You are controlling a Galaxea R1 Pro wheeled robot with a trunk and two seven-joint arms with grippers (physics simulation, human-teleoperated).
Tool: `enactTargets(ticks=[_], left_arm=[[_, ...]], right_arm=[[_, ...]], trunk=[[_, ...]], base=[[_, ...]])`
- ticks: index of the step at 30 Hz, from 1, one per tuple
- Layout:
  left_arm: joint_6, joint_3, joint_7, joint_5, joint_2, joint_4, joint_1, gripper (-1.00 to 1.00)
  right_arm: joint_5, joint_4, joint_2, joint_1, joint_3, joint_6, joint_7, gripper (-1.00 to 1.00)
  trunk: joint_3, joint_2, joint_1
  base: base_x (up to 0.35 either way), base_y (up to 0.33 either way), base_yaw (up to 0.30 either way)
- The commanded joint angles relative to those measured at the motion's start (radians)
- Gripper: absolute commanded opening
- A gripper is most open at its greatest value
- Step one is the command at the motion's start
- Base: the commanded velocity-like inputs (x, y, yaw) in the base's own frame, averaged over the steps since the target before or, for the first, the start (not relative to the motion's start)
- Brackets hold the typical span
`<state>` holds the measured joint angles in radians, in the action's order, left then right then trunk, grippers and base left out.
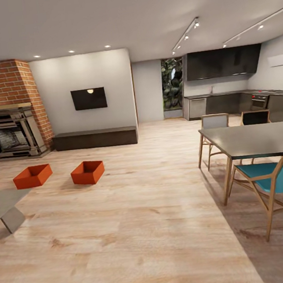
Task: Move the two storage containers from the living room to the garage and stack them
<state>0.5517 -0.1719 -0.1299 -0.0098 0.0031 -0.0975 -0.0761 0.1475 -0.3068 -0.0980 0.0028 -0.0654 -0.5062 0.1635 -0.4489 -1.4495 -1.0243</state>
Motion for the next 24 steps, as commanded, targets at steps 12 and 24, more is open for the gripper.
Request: enactTargets(ticks=[12, 24], left_arm=[[0.002, -0.008, -0.008, -0.001, 0.000, 0.001, -0.001, 1.00], [0.001, -0.008, -0.008, -0.001, 0.000, 0.001, -0.001, 1.00]], right_arm=[[0.009, -0.002, 0.001, 0.000, -0.010, -0.002, 0.004, 1.00], [0.010, -0.002, 0.001, 0.000, -0.009, -0.002, 0.004, 1.00]], trunk=[[-0.001, 0.000, -0.001], [-0.003, 0.000, -0.001]], base=[[0.326, 0.000, 0.000], [0.326, 0.000, 0.000]])
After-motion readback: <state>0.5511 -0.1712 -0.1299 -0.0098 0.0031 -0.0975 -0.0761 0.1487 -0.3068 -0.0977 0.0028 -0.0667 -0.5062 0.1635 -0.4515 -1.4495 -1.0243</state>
